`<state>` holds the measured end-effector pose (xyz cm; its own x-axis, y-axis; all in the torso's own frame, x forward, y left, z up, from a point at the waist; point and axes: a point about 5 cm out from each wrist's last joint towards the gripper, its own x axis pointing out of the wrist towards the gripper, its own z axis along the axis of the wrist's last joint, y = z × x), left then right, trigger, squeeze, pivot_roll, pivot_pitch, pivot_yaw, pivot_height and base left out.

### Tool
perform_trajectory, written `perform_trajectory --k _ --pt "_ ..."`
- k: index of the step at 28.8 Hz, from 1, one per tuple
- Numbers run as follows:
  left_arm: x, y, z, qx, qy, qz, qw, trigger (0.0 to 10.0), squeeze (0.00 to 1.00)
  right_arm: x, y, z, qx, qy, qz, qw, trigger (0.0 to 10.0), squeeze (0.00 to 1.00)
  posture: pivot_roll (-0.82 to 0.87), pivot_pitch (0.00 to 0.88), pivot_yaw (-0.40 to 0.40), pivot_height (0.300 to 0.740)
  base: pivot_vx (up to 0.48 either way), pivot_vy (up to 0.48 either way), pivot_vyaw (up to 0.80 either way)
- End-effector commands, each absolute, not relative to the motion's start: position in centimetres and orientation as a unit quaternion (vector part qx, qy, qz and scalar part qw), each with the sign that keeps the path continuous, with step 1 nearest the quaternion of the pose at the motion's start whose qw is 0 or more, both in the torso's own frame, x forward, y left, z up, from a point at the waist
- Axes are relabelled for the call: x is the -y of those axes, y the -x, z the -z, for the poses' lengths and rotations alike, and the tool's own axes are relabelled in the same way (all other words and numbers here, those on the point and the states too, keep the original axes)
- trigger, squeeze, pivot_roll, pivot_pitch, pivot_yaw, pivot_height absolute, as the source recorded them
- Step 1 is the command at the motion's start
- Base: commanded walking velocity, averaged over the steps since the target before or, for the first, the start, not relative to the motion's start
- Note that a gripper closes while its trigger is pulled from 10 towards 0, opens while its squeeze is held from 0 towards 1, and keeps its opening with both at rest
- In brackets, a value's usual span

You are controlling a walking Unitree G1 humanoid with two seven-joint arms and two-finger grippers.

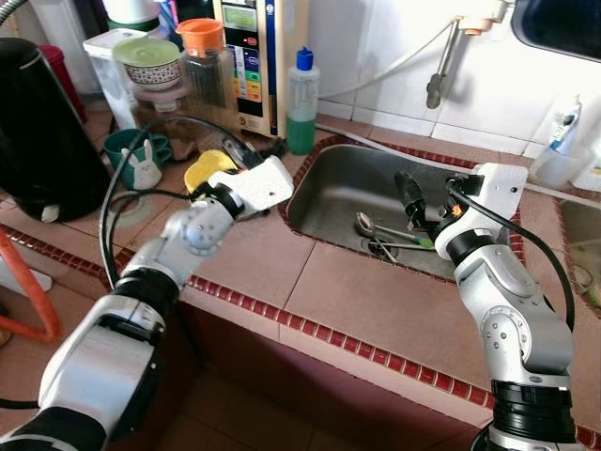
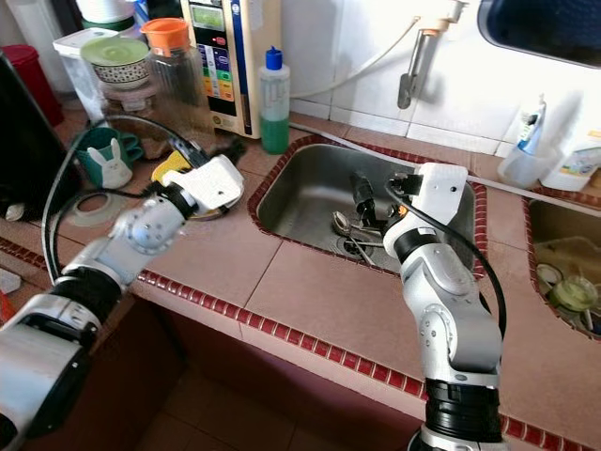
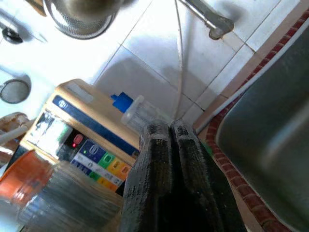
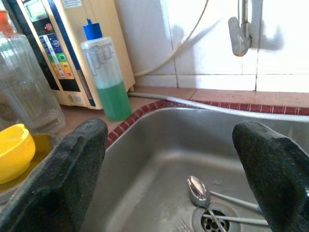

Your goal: Kitchen organization

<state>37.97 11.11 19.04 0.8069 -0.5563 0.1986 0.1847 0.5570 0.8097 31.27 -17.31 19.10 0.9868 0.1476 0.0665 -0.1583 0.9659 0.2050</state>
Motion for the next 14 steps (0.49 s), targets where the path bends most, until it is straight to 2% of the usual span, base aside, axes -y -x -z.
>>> perform_trajectory --k 1,2,3,4,8,13,14 --pt "-12.3 -38.4 -19.0 0.201 -0.401 0.183 0.875 4.7 0.00 17.5 -31.3 -19.0 0.020 -0.113 -0.071 0.991 10.0 0.00 -0.01 0.000 0.035 0.740 0.000 0.000 0.00" --pt "-12.9 -38.6 -19.0 0.186 -0.384 0.169 0.888 10.0 0.00 17.5 -31.3 -18.9 0.019 -0.113 -0.071 0.991 10.0 0.00 -0.01 0.000 0.036 0.740 0.000 0.000 0.00" --pt "-13.5 -38.8 -19.0 0.170 -0.365 0.157 0.902 10.0 0.00 17.5 -31.3 -18.9 0.019 -0.113 -0.071 0.991 10.0 0.00 -0.01 0.000 0.036 0.740 0.000 0.000 0.00" --pt "-14.2 -39.0 -19.2 0.160 -0.346 0.146 0.913 10.0 1.00 17.6 -31.3 -18.9 0.018 -0.113 -0.069 0.991 10.0 0.00 0.00 0.000 0.036 0.740 0.000 0.000 0.00" --pt "-16.0 -39.6 -18.4 0.095 -0.327 0.112 0.934 10.0 1.00 17.5 -31.3 -18.8 0.017 -0.114 -0.071 0.991 10.0 0.00 0.00 0.000 0.039 0.740 0.000 0.000 0.00" --pt "-17.6 -39.8 -18.4 0.060 -0.319 0.099 0.941 10.0 1.00 17.3 -31.2 -18.8 0.015 -0.113 -0.076 0.991 10.0 0.00 0.00 0.000 0.040 0.740 0.000 0.000 0.00" --pt "-18.3 -39.9 -18.3 0.039 -0.297 0.085 0.950 10.0 1.00 17.3 -31.1 -18.7 0.014 -0.112 -0.076 0.991 10.0 0.00 0.00 0.000 0.039 0.740 0.000 0.000 0.00"
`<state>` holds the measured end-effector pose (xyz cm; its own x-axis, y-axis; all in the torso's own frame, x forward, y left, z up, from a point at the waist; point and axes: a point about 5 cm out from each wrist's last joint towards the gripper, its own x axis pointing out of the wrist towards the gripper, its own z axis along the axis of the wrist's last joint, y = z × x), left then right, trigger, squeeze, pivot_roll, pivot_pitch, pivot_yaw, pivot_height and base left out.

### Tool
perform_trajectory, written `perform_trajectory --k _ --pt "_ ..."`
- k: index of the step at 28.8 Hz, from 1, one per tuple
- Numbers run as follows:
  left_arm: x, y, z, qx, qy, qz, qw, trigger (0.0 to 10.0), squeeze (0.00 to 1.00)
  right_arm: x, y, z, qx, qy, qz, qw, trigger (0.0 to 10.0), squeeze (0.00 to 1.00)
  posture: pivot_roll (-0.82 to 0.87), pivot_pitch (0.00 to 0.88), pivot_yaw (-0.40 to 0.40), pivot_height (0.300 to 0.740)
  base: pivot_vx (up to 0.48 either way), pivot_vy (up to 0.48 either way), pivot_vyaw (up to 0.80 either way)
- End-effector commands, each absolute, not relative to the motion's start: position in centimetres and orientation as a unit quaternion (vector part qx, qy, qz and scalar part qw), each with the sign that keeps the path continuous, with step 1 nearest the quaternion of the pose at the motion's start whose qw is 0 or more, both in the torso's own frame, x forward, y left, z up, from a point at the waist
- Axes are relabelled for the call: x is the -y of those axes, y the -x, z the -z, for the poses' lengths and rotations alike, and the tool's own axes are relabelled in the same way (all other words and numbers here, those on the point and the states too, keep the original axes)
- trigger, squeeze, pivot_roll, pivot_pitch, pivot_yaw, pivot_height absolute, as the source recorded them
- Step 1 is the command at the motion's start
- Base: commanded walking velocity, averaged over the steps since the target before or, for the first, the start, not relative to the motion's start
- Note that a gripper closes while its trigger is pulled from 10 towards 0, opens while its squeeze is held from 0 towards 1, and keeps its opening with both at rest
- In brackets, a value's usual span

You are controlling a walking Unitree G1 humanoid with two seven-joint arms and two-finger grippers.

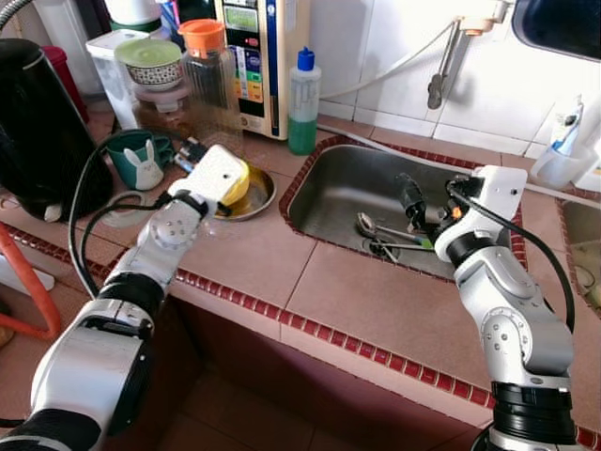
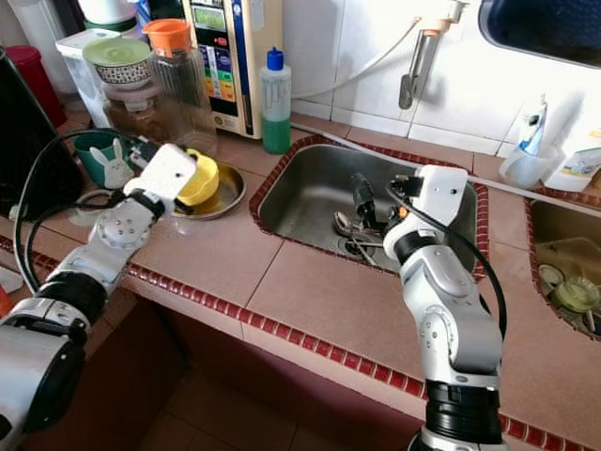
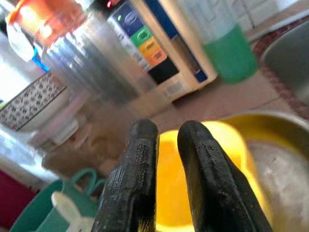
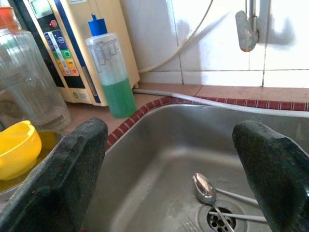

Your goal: Kitchen organization

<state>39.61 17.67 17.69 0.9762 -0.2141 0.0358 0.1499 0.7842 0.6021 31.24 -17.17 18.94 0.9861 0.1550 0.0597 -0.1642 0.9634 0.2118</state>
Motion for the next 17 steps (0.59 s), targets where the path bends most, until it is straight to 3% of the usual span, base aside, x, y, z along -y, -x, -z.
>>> perform_trajectory --k 1,17 --pt "-18.31 -39.93 -18.28 0.039 -0.297 0.085 0.950 10.0 1.00 17.35 -31.11 -18.70 0.014 -0.112 -0.076 0.991 10.0 0.00 0.00 0.000 0.039 0.740 0.000 0.000 0.00" --pt "-18.31 -39.93 -18.28 0.039 -0.297 0.085 0.950 10.0 1.00 17.35 -31.11 -18.70 0.014 -0.112 -0.076 0.991 10.0 0.00 0.00 0.000 0.039 0.740 0.000 0.000 0.00"
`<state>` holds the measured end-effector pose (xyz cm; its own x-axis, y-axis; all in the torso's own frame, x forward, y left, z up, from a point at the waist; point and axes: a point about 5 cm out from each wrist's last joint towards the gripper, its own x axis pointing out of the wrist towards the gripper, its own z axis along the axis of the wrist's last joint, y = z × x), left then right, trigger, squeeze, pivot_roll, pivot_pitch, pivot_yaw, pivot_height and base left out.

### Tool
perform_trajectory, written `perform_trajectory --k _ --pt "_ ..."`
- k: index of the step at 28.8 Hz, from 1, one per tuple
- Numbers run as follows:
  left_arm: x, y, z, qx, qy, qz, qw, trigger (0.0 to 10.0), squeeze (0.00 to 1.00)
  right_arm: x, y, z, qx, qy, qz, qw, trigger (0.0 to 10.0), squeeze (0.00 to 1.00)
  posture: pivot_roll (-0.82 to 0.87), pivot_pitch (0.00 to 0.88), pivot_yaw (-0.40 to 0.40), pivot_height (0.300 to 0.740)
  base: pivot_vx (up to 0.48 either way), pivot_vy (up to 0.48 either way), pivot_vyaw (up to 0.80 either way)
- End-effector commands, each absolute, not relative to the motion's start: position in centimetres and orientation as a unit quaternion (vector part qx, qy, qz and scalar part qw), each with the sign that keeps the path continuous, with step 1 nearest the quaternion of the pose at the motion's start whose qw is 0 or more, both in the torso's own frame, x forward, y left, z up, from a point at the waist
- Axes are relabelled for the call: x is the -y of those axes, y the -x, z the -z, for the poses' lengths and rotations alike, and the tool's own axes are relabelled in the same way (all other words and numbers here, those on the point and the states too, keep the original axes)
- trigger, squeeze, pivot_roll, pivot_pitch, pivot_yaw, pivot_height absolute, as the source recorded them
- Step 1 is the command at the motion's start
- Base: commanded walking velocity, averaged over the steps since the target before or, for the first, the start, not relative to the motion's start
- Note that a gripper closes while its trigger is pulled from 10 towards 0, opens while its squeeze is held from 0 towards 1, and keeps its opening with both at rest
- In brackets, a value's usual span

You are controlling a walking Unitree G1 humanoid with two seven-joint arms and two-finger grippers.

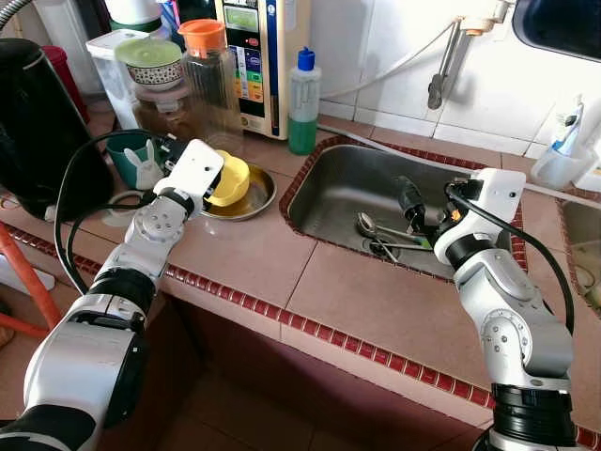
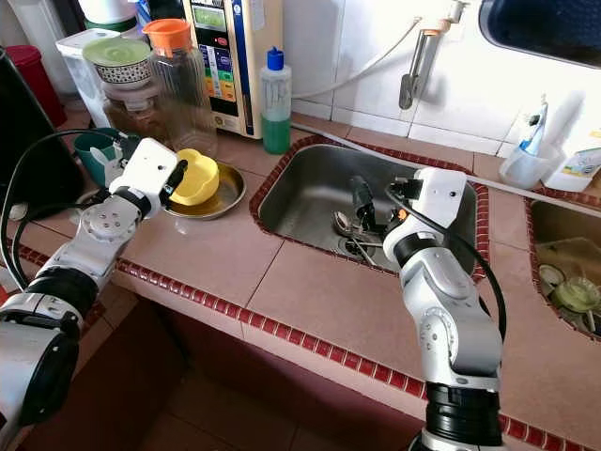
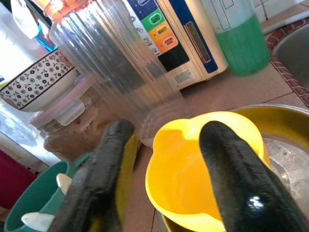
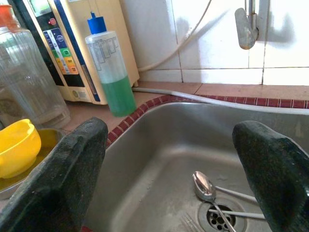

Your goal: Kitchen organization

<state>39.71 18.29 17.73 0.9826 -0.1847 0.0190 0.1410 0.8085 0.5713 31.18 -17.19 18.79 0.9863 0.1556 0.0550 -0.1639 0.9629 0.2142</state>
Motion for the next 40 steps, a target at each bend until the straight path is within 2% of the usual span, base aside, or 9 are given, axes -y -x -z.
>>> perform_trajectory --k 1,14,15,16,18,32,40 --pt "-18.3 -39.9 -18.3 0.039 -0.297 0.085 0.950 10.0 1.00 17.3 -31.1 -18.7 0.014 -0.112 -0.076 0.991 10.0 0.00 0.00 0.000 0.039 0.740 0.000 0.000 0.00" --pt "-18.3 -39.9 -18.3 0.039 -0.297 0.085 0.950 10.0 1.00 17.3 -31.1 -18.7 0.014 -0.112 -0.076 0.991 10.0 0.00 0.00 0.000 0.039 0.740 0.000 0.000 0.00" --pt "-17.7 -40.4 -18.3 0.004 -0.176 0.070 0.982 10.0 0.00 17.2 -31.1 -18.7 0.013 -0.107 -0.079 0.991 10.0 0.00 -0.01 0.000 0.038 0.740 0.000 0.000 0.00" --pt "-16.7 -40.7 -18.2 -0.014 -0.092 0.071 0.993 10.0 0.00 17.1 -31.0 -18.7 0.012 -0.103 -0.081 0.991 10.0 0.00 -0.01 0.000 0.038 0.740 0.000 0.000 0.00" --pt "-15.3 -40.9 -18.2 -0.026 -0.005 0.084 0.996 10.0 0.00 17.0 -31.0 -18.7 0.012 -0.098 -0.084 0.992 10.0 0.00 -0.01 0.000 0.038 0.740 0.000 0.000 0.00" --pt "-15.0 -41.0 -18.2 -0.051 0.014 0.094 0.994 10.0 0.00 17.1 -31.1 -18.7 0.014 -0.094 -0.085 0.992 10.0 0.00 -0.01 0.000 0.037 0.740 0.000 0.000 0.00" --pt "-14.9 -40.5 -16.3 -0.114 -0.050 0.115 0.986 10.0 0.00 17.0 -31.1 -18.9 0.014 -0.089 -0.089 0.992 10.0 0.00 -0.02 0.000 0.038 0.740 0.000 0.000 0.00"
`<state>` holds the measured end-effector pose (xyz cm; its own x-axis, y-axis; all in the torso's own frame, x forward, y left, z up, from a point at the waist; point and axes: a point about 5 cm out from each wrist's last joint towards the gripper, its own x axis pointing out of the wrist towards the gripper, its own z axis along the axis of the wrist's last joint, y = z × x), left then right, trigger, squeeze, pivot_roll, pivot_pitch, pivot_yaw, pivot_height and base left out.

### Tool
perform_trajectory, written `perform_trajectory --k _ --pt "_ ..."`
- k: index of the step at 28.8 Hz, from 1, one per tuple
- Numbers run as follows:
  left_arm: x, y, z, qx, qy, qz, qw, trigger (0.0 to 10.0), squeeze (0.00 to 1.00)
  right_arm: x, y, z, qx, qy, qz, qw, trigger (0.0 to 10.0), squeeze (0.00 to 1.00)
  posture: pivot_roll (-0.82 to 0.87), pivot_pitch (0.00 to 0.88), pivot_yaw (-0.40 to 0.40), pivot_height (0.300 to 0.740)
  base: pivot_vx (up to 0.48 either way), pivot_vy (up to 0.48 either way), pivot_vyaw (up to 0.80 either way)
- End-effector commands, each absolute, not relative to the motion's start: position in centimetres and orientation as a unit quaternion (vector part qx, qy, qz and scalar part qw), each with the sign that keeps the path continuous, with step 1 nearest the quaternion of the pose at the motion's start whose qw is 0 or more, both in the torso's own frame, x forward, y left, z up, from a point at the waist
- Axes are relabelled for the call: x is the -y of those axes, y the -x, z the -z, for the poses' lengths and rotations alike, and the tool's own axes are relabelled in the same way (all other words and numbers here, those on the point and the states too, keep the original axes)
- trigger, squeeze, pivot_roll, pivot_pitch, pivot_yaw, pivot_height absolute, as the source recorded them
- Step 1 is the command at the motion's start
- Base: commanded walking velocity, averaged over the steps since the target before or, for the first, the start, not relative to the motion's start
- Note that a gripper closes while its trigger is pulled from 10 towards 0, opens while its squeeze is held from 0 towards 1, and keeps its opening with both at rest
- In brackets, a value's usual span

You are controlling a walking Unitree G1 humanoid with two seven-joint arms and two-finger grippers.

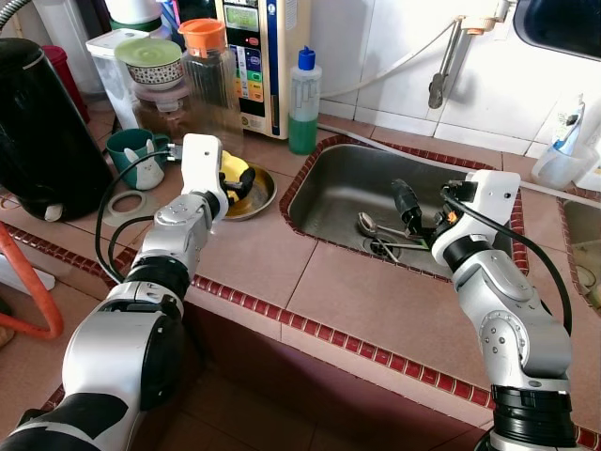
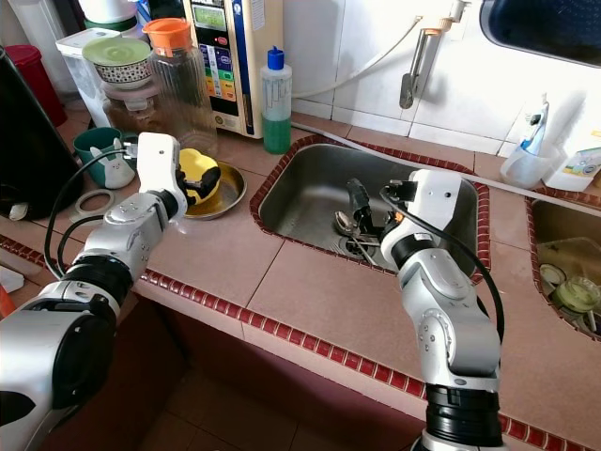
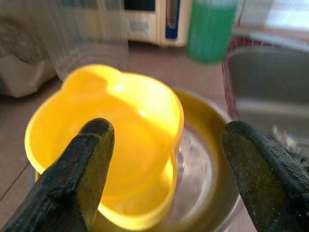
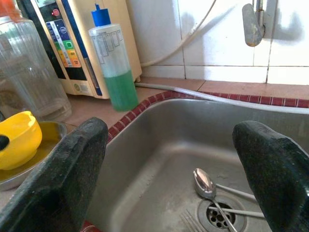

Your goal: Kitchen organization

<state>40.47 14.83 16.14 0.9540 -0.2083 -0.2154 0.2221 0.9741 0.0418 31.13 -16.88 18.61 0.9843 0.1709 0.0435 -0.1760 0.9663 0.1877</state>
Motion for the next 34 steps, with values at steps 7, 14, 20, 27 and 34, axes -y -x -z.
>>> perform_trajectory --k 7,14,20,27,34 --pt "-14.9 -40.3 -15.5 -0.129 -0.065 0.118 0.982 10.0 0.00 16.9 -30.8 -18.5 0.010 -0.090 -0.089 0.992 10.0 0.00 -0.02 0.000 0.040 0.740 0.000 0.000 0.00" --pt "-14.7 -40.1 -14.9 -0.138 -0.075 0.128 0.979 0.0 0.00 16.7 -30.8 -18.6 0.009 -0.088 -0.092 0.992 10.0 0.00 -0.02 0.000 0.040 0.740 0.000 0.000 0.00" --pt "-14.7 -40.0 -14.7 -0.144 -0.078 0.127 0.978 0.0 0.00 16.9 -30.6 -18.6 0.009 -0.086 -0.090 0.992 10.0 0.00 -0.03 0.000 0.044 0.740 0.000 0.000 0.00" --pt "-14.8 -39.9 -14.4 -0.150 -0.079 0.131 0.977 0.0 0.00 16.9 -30.6 -18.5 0.007 -0.087 -0.087 0.992 10.0 0.00 -0.03 0.000 0.045 0.740 0.000 0.000 0.00" --pt "-14.9 -39.8 -14.2 -0.152 -0.079 0.130 0.977 0.0 0.00 16.9 -30.6 -18.5 0.007 -0.087 -0.086 0.992 10.0 0.00 -0.03 0.000 0.043 0.740 0.000 0.000 0.00"
